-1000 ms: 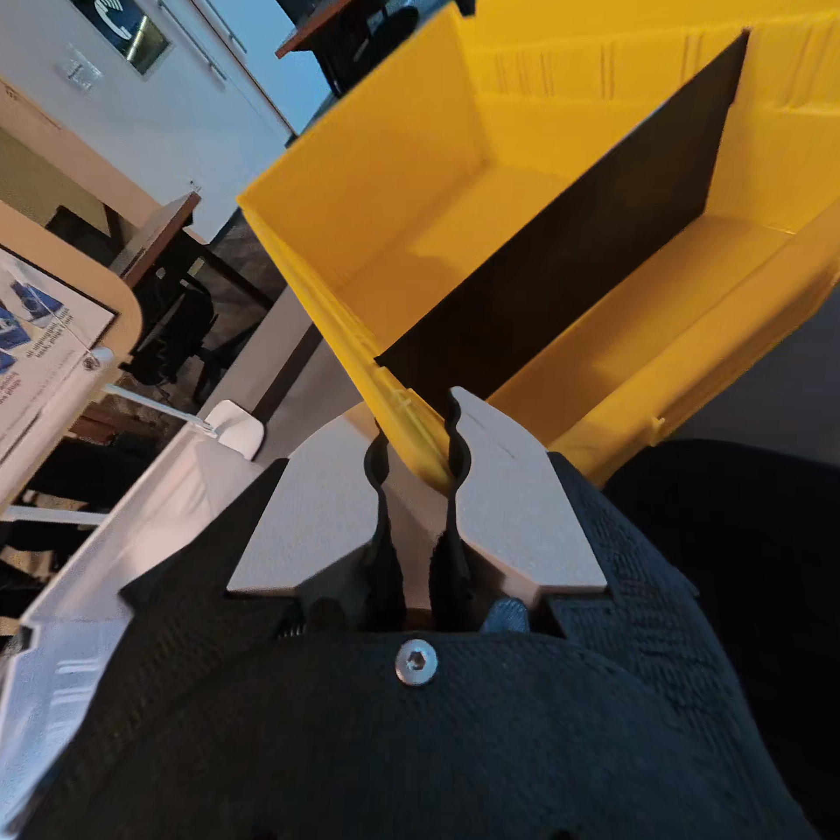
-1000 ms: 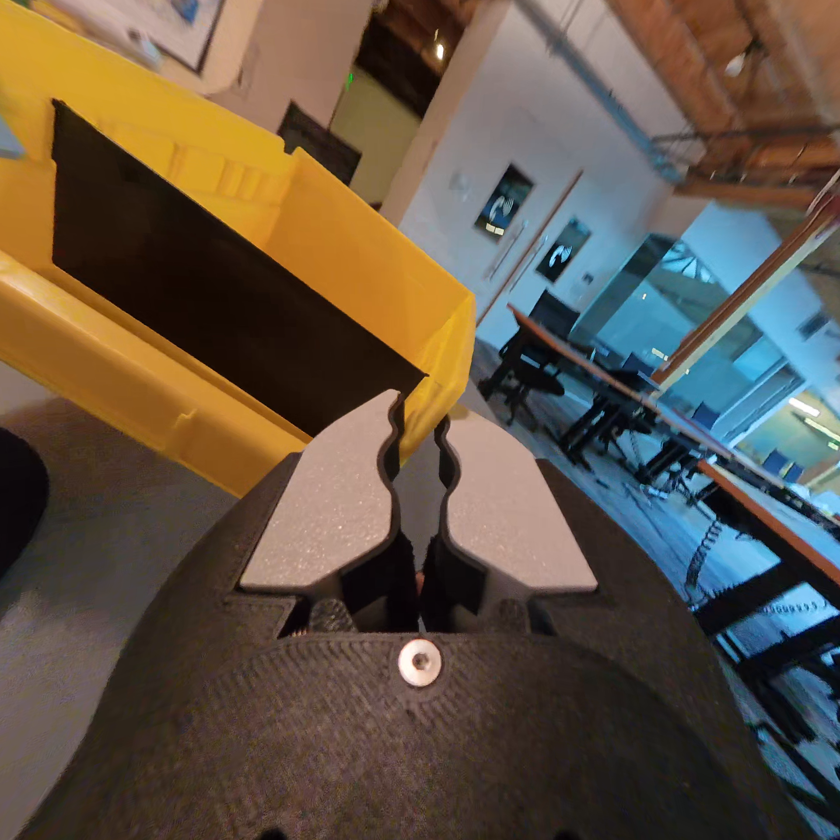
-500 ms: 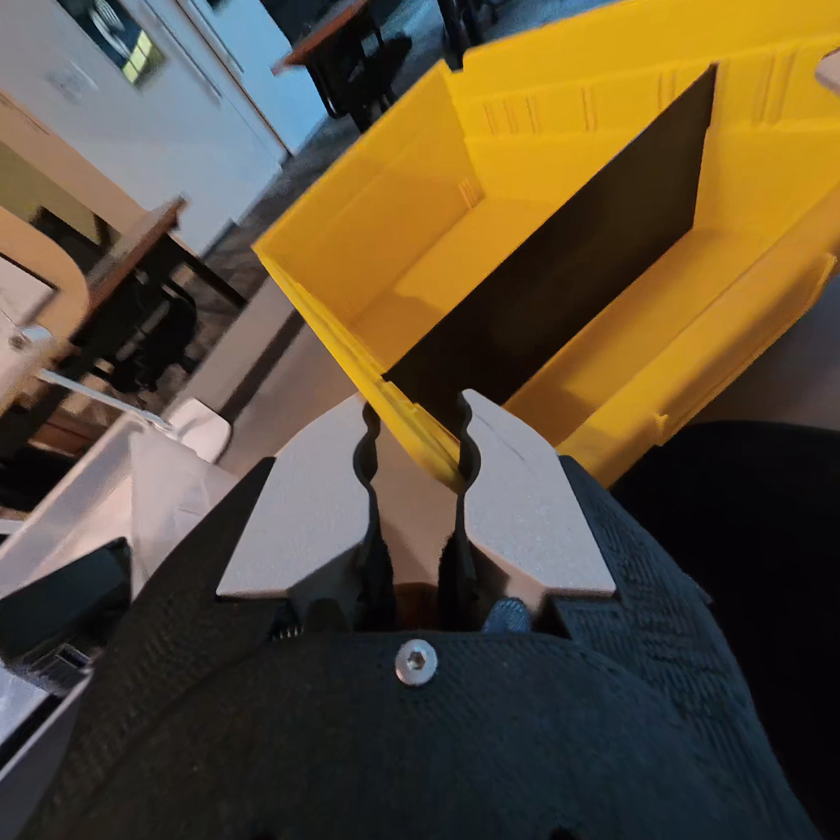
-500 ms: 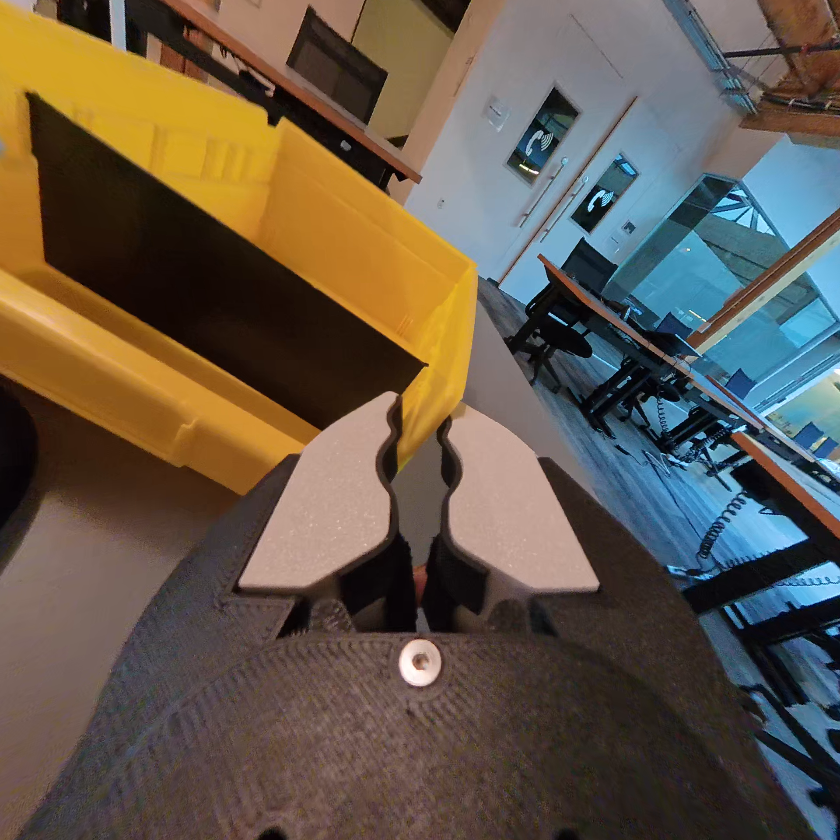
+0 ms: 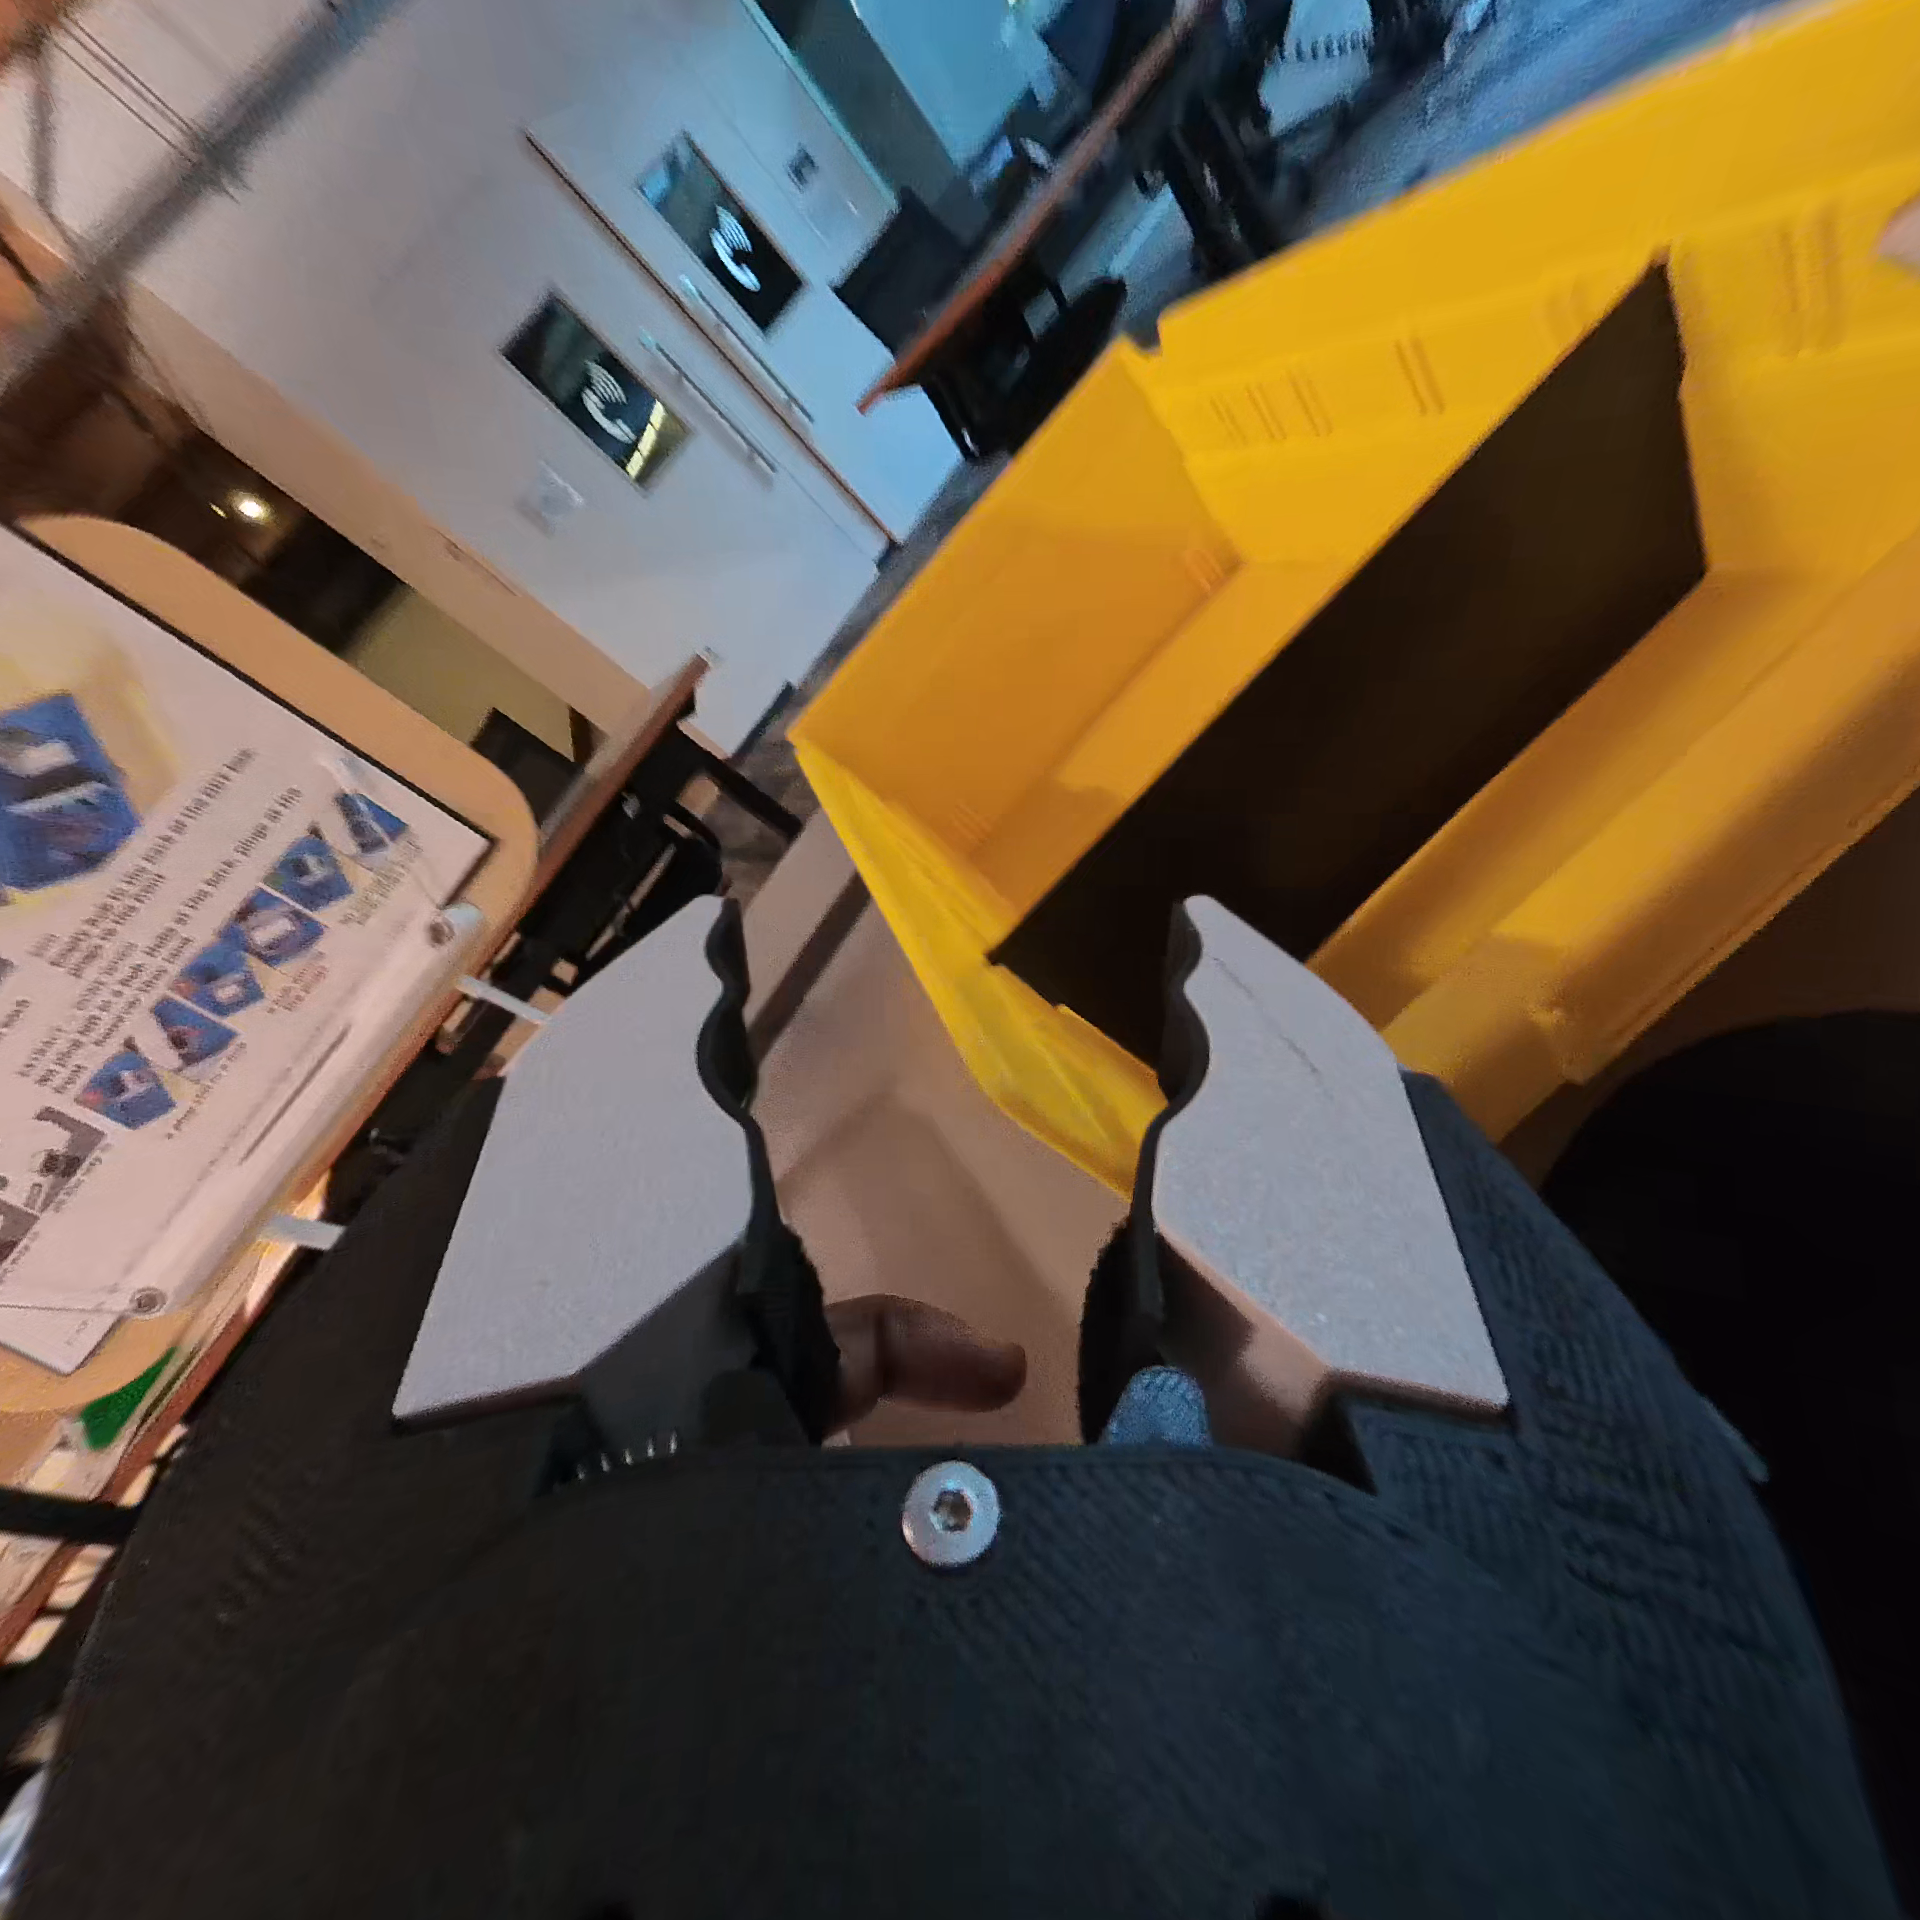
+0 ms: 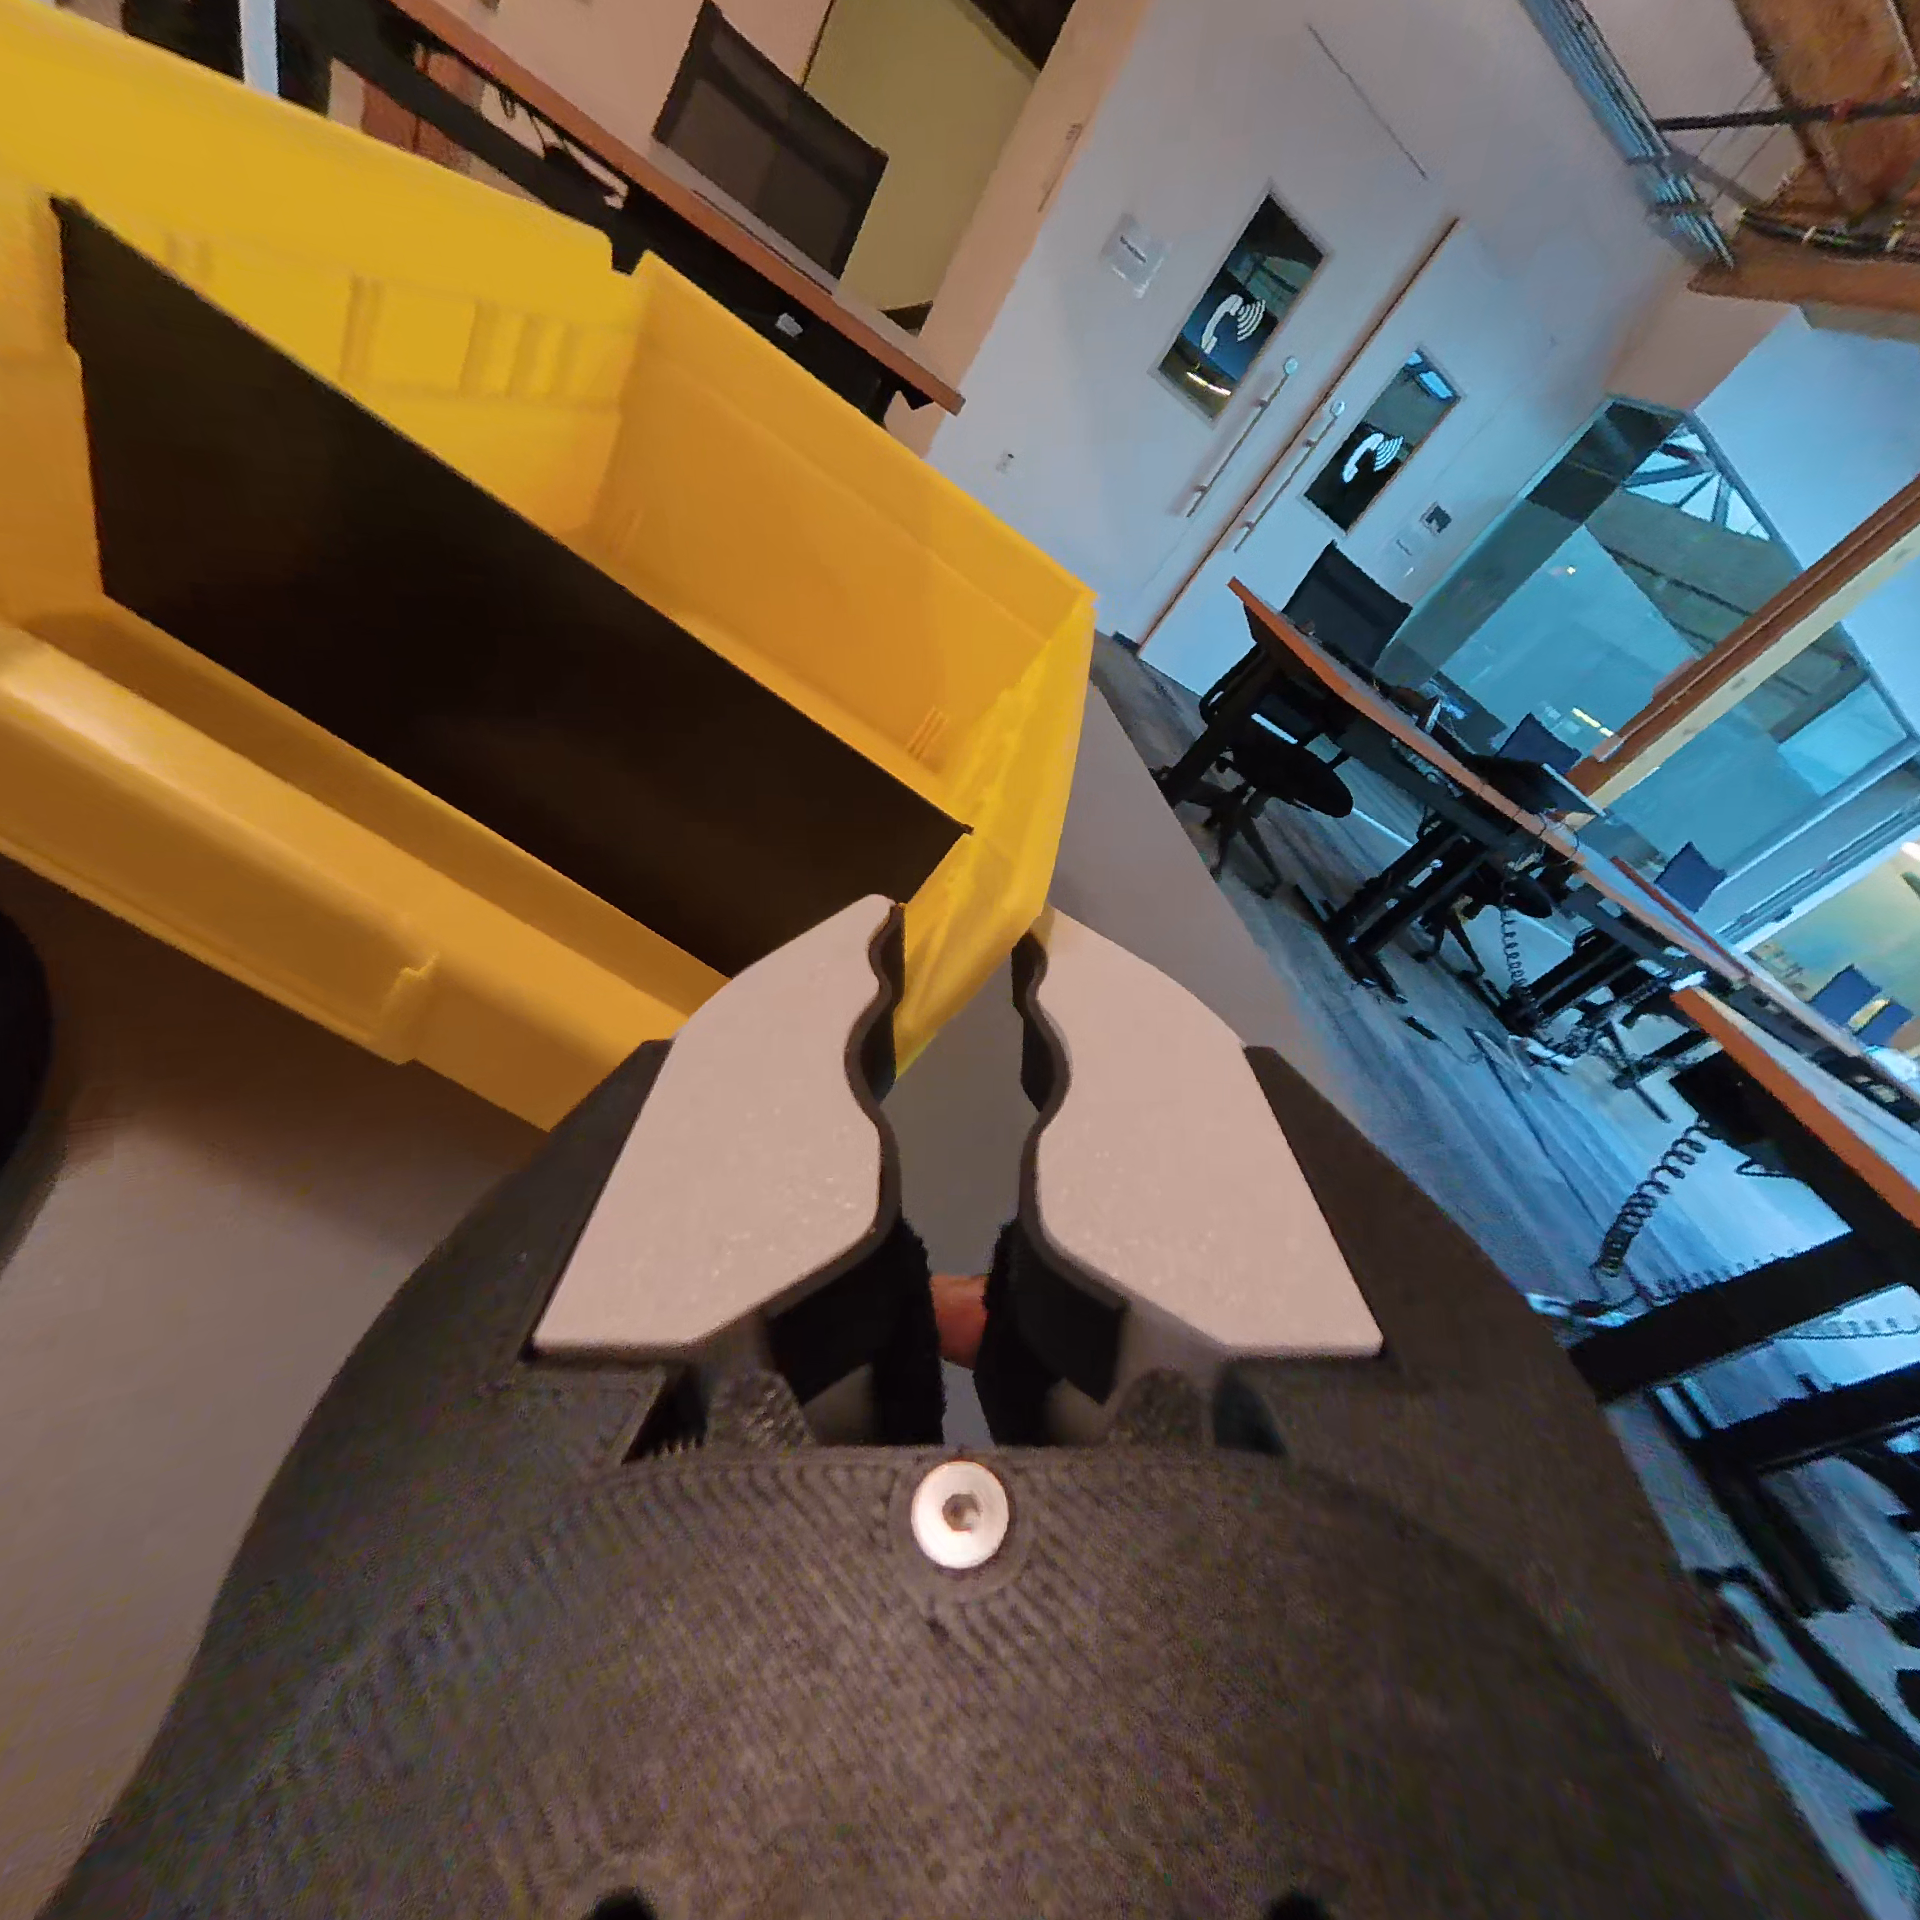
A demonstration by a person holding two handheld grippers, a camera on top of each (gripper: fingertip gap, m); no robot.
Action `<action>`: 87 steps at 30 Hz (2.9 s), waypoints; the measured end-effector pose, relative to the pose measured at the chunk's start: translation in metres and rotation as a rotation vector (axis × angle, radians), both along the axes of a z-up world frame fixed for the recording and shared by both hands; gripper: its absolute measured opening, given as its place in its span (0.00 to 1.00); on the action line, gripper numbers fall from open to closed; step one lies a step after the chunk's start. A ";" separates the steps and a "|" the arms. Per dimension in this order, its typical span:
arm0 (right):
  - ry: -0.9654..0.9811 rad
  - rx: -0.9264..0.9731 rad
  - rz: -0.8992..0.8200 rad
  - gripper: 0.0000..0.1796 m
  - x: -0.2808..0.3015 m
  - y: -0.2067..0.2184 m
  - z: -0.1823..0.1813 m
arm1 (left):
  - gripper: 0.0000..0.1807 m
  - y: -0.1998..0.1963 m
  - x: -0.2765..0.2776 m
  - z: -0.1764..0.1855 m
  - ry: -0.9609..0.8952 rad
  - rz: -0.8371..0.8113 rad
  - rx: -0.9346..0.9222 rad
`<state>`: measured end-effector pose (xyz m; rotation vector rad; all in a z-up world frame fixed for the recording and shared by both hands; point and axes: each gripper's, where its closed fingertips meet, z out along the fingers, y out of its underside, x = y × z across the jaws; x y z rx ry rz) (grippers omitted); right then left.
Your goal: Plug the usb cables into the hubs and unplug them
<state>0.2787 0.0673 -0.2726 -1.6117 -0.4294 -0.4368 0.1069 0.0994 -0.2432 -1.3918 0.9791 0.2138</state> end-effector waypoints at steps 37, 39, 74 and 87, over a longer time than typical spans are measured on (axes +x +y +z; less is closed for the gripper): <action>-0.172 -0.317 0.732 0.40 -0.129 -0.018 -0.036 | 0.43 -0.105 -0.248 -0.051 -0.022 -0.055 -0.262; -0.198 -0.330 0.706 0.38 -0.123 -0.019 -0.034 | 0.43 -0.098 -0.250 -0.060 0.118 -0.059 -0.294; -0.538 -0.247 0.312 0.23 -0.040 0.000 -0.050 | 0.21 -0.105 -0.322 -0.074 0.251 0.360 -0.500; -0.523 -0.256 0.261 0.24 -0.030 0.002 -0.050 | 0.22 -0.124 -0.391 -0.073 0.179 0.515 -0.525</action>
